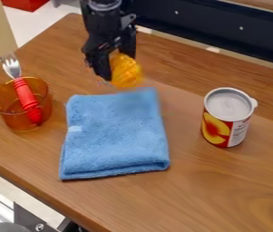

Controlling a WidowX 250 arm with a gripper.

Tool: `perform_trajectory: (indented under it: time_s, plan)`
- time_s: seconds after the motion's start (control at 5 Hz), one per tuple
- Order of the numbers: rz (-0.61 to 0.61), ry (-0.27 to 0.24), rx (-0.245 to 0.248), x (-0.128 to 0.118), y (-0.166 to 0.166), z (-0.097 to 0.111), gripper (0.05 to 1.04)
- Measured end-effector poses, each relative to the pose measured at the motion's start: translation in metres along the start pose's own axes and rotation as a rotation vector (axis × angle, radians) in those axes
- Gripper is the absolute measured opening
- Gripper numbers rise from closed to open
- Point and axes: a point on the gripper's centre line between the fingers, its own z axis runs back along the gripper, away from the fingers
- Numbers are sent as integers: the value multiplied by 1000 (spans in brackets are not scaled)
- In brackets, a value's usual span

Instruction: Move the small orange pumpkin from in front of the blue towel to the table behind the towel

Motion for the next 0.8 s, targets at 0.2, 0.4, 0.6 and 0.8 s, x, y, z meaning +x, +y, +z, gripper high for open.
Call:
perform_trajectory:
  time_s: [0.2, 0.4, 0.6, 0.8]
  plan:
    - [109, -34, -12, 27, -12, -18, 819]
    - [201, -69, 10, 49, -13, -36, 819]
    - [246, -120, 48, 59, -9, -54, 819]
    - [233, -138, 49, 59, -11, -57, 819]
